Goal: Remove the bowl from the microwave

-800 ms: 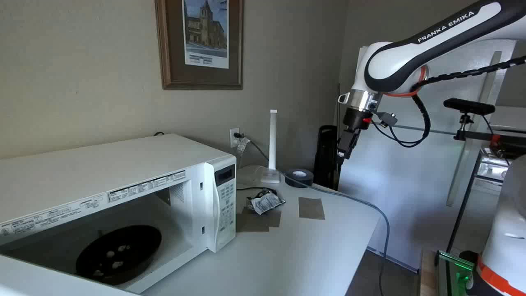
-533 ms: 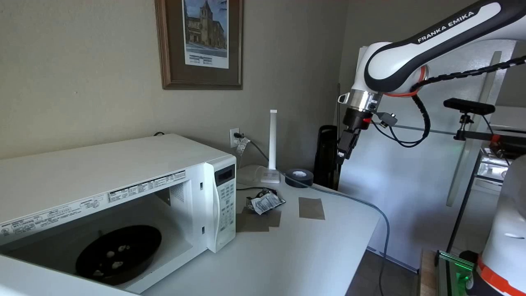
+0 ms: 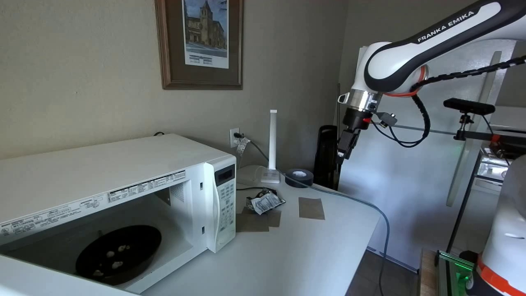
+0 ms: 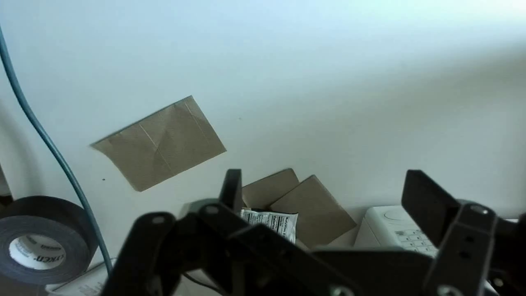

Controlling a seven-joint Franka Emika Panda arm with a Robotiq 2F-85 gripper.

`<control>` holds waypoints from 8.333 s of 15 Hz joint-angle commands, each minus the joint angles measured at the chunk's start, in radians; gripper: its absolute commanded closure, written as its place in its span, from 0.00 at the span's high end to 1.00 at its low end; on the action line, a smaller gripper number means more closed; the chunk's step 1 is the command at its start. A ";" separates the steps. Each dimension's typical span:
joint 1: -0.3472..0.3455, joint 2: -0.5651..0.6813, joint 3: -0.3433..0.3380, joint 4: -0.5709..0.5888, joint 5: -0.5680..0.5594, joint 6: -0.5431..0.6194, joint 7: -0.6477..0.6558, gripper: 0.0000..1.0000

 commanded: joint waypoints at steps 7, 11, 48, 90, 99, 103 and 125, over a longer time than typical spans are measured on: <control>0.237 0.028 0.154 -0.078 0.376 -0.025 0.102 1.00; 0.317 0.112 0.266 -0.067 0.505 0.090 0.203 1.00; 0.541 0.889 0.470 0.475 1.282 0.825 0.187 1.00; 0.436 1.299 0.548 0.924 1.313 0.961 0.125 0.02; 0.383 1.221 0.559 0.836 1.316 0.926 0.130 0.02; 0.349 1.158 0.585 0.762 1.319 0.904 0.100 0.02; 0.194 0.723 0.657 0.276 1.422 0.673 -0.042 0.02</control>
